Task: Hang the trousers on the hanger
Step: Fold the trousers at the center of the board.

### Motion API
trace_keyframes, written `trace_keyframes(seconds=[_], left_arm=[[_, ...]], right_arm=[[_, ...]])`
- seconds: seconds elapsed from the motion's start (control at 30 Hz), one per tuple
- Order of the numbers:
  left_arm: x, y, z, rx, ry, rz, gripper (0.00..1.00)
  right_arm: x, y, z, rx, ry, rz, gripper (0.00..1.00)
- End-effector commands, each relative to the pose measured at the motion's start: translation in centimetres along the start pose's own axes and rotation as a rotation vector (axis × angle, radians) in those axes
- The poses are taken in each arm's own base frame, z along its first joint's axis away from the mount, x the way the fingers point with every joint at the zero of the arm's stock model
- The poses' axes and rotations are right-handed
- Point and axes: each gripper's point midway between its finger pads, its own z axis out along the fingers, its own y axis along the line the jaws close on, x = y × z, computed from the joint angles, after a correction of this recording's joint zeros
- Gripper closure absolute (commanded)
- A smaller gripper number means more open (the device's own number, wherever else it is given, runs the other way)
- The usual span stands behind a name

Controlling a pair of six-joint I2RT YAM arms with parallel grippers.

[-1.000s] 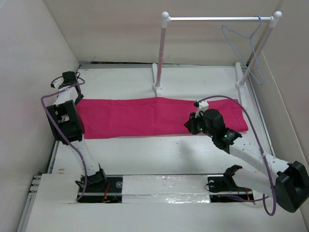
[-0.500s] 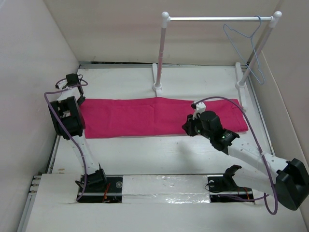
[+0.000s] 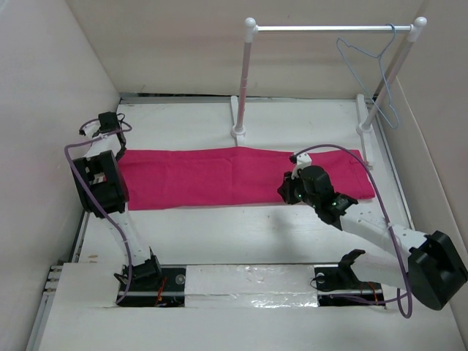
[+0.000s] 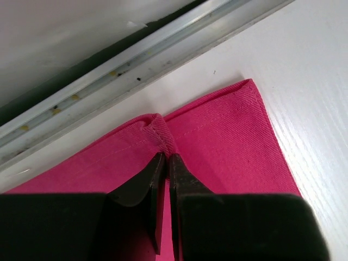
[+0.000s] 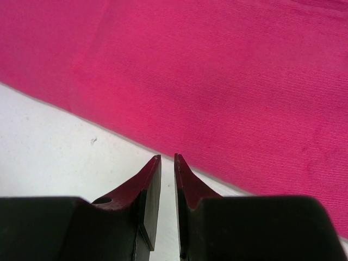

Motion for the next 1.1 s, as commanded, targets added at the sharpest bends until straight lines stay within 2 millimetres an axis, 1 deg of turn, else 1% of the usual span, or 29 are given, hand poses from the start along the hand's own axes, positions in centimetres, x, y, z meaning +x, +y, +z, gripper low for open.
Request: trace_keyframes(seconds=[0.0, 0.1, 0.13, 0.17, 0.23, 0.3, 0.33, 0.4, 0.43, 0.47, 0.5, 0.53, 0.57, 0.63, 0.67, 0.7, 0.73, 0.77, 0.8, 0.83, 0.87, 0.9, 0.93, 0.97, 1.0, 1.03, 1.07], left_arm=[[-4.1, 1.8, -3.9, -0.015, -0.111, -0.075, 1.00], [-5.0, 2.2, -5.9, 0.009, -0.133, -0.099, 1.00], [-5.1, 2.3, -6.3, 0.014, -0.130, -0.098, 1.00], [-5.7, 2.4, -7.2, 0.028, -0.143, -0.109, 1.00], [-6.1, 2.6, -8.1, 0.033, -0.142, -0.111, 1.00], [-6.9, 2.6, -9.1, 0.042, -0.157, -0.122, 1.00], [-7.2, 2.6, -9.3, 0.045, -0.162, -0.126, 1.00], [-8.2, 2.2, -10.1, 0.068, -0.178, -0.139, 1.00], [-8.4, 2.1, -10.2, 0.072, -0.177, -0.141, 1.00], [-8.4, 1.8, -10.0, 0.077, -0.174, -0.139, 1.00], [-8.8, 1.5, -10.0, 0.082, -0.178, -0.143, 1.00], [-8.8, 1.2, -9.7, 0.082, -0.174, -0.140, 1.00], [-8.4, 0.8, -8.8, 0.077, -0.158, -0.136, 1.00], [-8.0, 0.1, -7.8, 0.086, -0.144, -0.137, 1.00], [-7.6, -0.3, -6.8, 0.082, -0.130, -0.129, 1.00], [-7.9, -0.7, -6.6, 0.087, -0.137, -0.133, 1.00], [-7.8, -1.6, -6.5, 0.100, -0.143, -0.131, 1.00], [-7.5, -1.9, -5.5, 0.092, -0.134, -0.124, 1.00], [-8.0, -2.4, -5.3, 0.098, -0.142, -0.131, 1.00], [-8.0, -2.8, -4.8, 0.098, -0.139, -0.130, 1.00], [-6.8, -3.5, -3.5, 0.088, -0.114, -0.108, 1.00], [-7.3, -3.9, -3.3, 0.089, -0.118, -0.111, 1.00], [-7.0, -4.0, -2.6, 0.073, -0.108, -0.107, 1.00], [-6.2, -4.2, -1.3, 0.055, -0.090, -0.093, 1.00], [-6.3, -4.9, -1.3, 0.060, -0.097, -0.089, 1.00], [-6.3, -5.0, -0.9, 0.055, -0.101, -0.081, 1.00], [-5.8, -5.1, -0.1, 0.047, -0.094, -0.069, 0.97]], right_arm=[[-2.0, -0.3, 0.6, 0.000, -0.080, 0.000, 0.78], [-2.4, -0.9, 1.1, 0.020, -0.087, 0.010, 0.78], [-2.6, -0.8, 1.2, 0.016, -0.087, 0.010, 0.78], [-2.6, -0.8, 1.2, 0.015, -0.087, 0.012, 0.78], [-2.6, -0.7, 1.3, 0.008, -0.088, 0.010, 0.77], [-2.5, -0.7, 1.1, 0.006, -0.091, 0.008, 0.77], [-2.8, -1.0, 0.9, 0.012, -0.103, 0.012, 0.77], [-2.8, -1.0, 0.6, 0.010, -0.111, 0.011, 0.77], [-2.8, -1.0, 0.5, 0.009, -0.114, 0.011, 0.77], [-3.2, -1.3, 0.2, 0.015, -0.130, 0.015, 0.77], [-3.1, -1.4, 0.1, 0.017, -0.132, 0.016, 0.77], [-3.0, -1.4, 0.0, 0.018, -0.135, 0.016, 0.77], [-3.2, -1.8, -0.1, 0.028, -0.141, 0.021, 0.77], [-3.1, -1.9, -0.2, 0.032, -0.143, 0.021, 0.77], [-3.1, -2.1, -0.2, 0.042, -0.145, 0.023, 0.77], [-3.2, -2.5, -0.2, 0.054, -0.149, 0.029, 0.77], [-2.9, -2.7, -0.2, 0.063, -0.147, 0.031, 0.77], [-3.0, -2.9, -0.3, 0.077, -0.154, 0.036, 0.77], [-3.2, -3.3, -0.4, 0.090, -0.164, 0.044, 0.77], [-3.0, -3.5, -0.5, 0.100, -0.165, 0.055, 0.78], [-3.2, -3.8, -0.7, 0.117, -0.177, 0.060, 0.79], [-3.3, -4.2, -0.8, 0.131, -0.184, 0.071, 0.80], [-3.9, -4.5, -1.3, 0.142, -0.210, 0.087, 0.84], [-3.8, -4.9, -1.5, 0.162, -0.217, 0.095, 0.87], [-4.0, -5.4, -1.8, 0.179, -0.229, 0.107, 0.90], [-4.6, -5.9, -2.4, 0.198, -0.258, 0.126, 0.96], [-4.5, -6.8, -2.7, 0.238, -0.268, 0.142, 0.98]])
